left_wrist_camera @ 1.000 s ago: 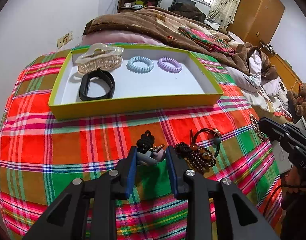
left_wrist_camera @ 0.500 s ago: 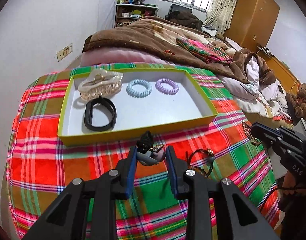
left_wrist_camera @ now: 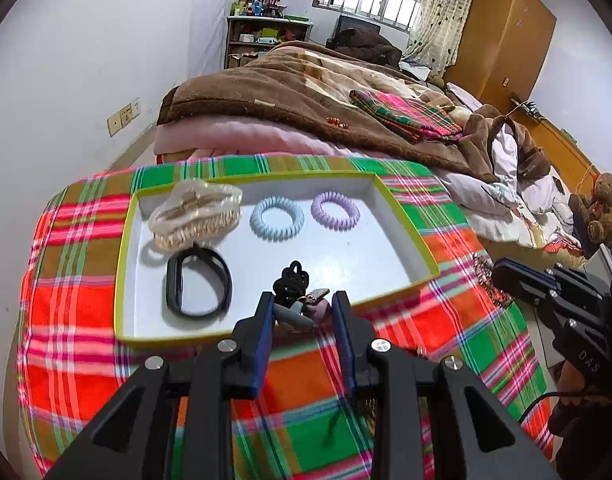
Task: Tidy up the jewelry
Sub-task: 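Carry the pink-bead tie and gold pendant over the box while both grippers hold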
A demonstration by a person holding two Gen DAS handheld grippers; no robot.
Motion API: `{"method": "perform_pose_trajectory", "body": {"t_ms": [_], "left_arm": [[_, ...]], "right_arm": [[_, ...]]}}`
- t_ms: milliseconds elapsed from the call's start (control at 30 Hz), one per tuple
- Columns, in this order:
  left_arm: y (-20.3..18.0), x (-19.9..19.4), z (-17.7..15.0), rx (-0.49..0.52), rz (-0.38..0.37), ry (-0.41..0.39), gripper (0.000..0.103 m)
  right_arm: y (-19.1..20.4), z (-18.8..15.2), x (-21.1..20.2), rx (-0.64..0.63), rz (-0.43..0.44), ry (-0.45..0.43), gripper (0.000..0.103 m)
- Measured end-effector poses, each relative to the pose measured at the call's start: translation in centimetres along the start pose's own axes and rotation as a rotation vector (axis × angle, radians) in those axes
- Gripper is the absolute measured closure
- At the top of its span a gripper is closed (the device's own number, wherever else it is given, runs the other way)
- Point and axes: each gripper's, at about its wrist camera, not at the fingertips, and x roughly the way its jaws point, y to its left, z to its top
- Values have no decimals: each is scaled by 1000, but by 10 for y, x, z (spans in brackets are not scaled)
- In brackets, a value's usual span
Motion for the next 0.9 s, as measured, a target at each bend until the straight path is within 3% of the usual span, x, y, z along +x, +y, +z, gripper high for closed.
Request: {"method": "perform_pose_trajectory", "body": {"t_ms": [400, 900], "left_arm": [[11, 27, 31, -2, 4, 5, 73], [33, 65, 36, -29, 39, 60, 73]], "right_arm": [[-10, 20, 42, 26, -15, 34, 99], [-23, 28, 103, 57, -46, 108, 99]]}}
